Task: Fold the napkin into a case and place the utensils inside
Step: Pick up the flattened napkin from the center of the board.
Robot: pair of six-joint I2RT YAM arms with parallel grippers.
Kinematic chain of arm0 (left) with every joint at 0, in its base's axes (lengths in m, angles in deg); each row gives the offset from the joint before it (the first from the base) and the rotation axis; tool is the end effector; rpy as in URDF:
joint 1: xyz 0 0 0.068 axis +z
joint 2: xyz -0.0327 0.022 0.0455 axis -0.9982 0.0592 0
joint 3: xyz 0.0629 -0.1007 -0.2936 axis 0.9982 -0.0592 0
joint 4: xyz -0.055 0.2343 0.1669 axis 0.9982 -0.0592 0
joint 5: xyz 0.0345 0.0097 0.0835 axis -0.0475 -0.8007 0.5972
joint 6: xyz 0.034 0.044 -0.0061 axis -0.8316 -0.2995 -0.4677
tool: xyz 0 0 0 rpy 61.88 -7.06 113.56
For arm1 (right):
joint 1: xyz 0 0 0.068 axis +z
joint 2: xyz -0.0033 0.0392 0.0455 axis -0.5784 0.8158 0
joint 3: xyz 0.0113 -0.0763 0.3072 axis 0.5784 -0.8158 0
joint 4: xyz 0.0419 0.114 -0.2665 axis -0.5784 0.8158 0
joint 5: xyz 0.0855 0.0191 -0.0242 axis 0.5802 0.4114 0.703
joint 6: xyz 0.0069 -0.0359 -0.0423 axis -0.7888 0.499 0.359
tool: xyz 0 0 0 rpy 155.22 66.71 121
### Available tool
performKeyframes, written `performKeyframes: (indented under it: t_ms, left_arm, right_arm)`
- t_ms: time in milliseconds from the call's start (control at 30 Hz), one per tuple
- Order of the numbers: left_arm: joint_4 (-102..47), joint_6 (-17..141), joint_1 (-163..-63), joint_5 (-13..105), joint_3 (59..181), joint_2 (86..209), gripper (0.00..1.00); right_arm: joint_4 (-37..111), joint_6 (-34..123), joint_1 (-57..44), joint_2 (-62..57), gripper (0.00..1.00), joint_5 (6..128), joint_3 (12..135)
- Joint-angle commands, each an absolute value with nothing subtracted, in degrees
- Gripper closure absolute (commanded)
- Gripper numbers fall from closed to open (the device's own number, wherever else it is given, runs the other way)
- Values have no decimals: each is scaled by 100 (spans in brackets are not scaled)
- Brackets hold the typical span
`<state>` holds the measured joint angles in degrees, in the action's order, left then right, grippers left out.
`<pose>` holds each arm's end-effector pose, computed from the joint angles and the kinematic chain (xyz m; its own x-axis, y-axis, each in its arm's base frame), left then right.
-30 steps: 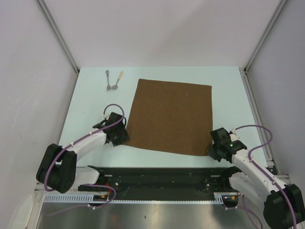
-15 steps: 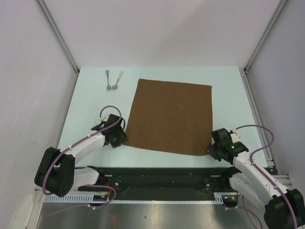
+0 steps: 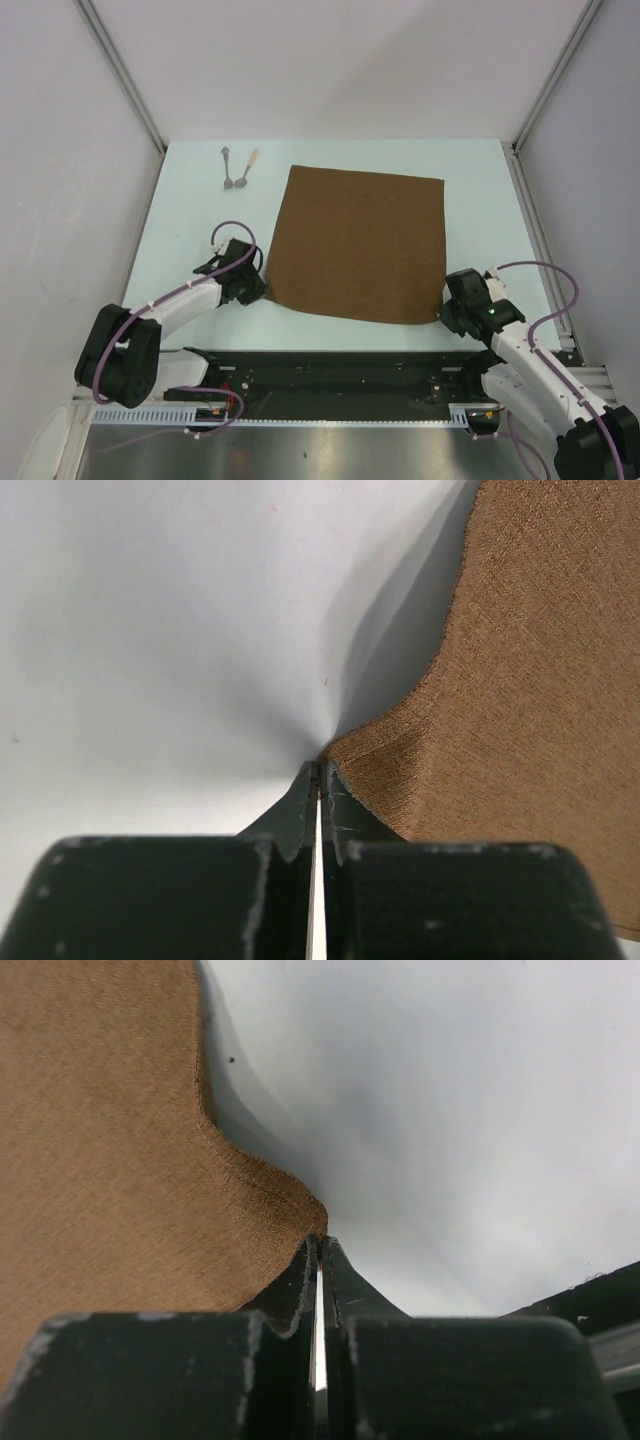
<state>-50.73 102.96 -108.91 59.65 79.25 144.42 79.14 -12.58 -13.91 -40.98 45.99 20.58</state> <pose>0.2124 -0.0831 0.1696 -0.7686 -0.5381 -0.3459 -0.4450 0.8382 -0.3151 0.1196 0.0371 0.1844 -0.5928 0.7050 -0.3894 0.6327 0.7068 0.3165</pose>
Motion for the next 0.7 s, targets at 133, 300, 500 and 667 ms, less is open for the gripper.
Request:
performKeyframes:
  t_ms: [133,300,500,667]
  left_arm:
    - [-5247,9559,-10875,5776,8098,13199,100]
    - [-4832,9268,-10875,5538,8607,12432,100]
    - [-5341,9338,-10875,5512,9153,12510,100]
    - [-6212,9514,-10875,5819,9023,12739,100]
  right_arm:
    - [7544,-359,-1644,-4782,100,4176,3081]
    - [7412,354,-1706,-5074,100,4131,3759]
    - [7500,443,-1723,-4995,100,4377,4086]
    - [7562,346,-1723,-5135,100,4492,3919]
